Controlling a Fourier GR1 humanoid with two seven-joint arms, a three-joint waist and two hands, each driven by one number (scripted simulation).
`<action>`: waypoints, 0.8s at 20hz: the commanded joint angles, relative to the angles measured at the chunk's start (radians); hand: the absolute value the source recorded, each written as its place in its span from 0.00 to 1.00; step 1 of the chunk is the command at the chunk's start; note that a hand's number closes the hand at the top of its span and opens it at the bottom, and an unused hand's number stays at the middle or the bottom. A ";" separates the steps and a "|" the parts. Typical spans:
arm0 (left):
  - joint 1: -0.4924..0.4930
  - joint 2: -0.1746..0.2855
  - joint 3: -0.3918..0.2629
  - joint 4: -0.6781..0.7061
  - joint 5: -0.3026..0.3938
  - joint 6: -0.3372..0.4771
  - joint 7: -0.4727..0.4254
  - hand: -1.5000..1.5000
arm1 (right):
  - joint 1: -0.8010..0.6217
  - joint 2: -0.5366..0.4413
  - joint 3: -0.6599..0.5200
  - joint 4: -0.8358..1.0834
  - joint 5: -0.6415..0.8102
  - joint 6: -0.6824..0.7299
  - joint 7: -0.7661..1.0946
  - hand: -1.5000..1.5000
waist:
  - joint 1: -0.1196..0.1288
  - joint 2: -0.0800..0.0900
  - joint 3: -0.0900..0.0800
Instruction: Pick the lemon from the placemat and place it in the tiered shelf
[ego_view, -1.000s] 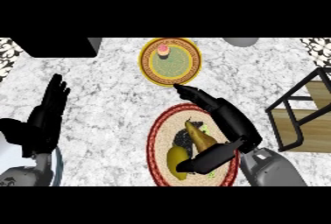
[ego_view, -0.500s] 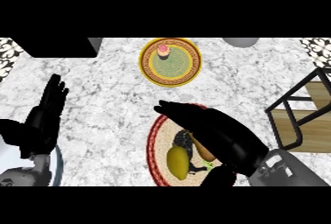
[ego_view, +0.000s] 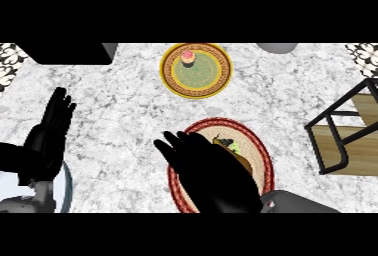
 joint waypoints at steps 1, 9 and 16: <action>-0.042 -0.016 -0.006 0.031 -0.025 0.004 -0.007 0.50 | -0.026 0.055 0.102 0.096 0.130 0.023 0.107 0.00 | -0.004 0.004 0.001; -0.007 -0.035 -0.009 -0.010 -0.035 0.014 0.014 0.50 | 0.023 0.035 0.176 0.154 0.219 0.076 0.181 0.00 | -0.009 0.002 0.001; -0.025 -0.031 0.027 0.010 -0.050 -0.031 0.018 0.50 | 0.074 0.060 0.082 0.236 0.289 0.104 0.024 0.00 | -0.003 0.006 0.002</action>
